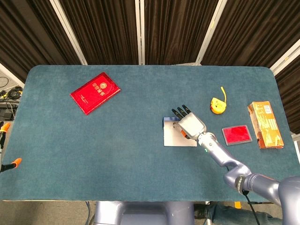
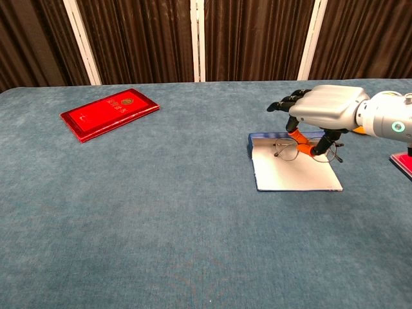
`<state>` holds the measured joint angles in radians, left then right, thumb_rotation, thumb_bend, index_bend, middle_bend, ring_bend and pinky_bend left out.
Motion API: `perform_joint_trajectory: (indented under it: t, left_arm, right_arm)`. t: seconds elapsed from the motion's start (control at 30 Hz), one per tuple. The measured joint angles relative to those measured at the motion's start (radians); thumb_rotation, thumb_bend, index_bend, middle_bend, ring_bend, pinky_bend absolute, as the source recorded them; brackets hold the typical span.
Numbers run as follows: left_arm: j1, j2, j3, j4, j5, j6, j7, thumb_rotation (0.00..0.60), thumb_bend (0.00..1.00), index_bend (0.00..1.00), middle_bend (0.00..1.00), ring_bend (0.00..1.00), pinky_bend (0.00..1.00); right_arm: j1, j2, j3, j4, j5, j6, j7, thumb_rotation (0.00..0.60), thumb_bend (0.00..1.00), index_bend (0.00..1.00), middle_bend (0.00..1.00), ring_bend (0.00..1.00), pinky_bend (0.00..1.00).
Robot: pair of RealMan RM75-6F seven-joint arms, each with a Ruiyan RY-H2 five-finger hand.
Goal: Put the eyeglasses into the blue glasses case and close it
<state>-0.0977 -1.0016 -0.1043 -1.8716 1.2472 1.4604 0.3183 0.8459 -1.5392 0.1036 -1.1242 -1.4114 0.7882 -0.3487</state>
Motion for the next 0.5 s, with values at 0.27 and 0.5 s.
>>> perform_joint_trajectory:
  t: [0.27,0.5]
  left_arm:
    - [-0.006,-0.006,-0.003,0.008,-0.02,-0.005,0.008,0.6,0.0,0.0,0.0,0.0,0.0]
    - [-0.009,-0.01,-0.003,0.015,-0.032,-0.008,0.012,0.6,0.0,0.0,0.0,0.0,0.0]
  right_arm:
    - [0.027,-0.037,-0.004,0.078,-0.01,-0.013,0.005,0.6,0.43,0.57,0.0,0.0,0.0]
    - [0.024,-0.061,0.008,0.12,0.013,0.015,-0.034,0.6,0.01,0.02,0.0,0.0,0.0]
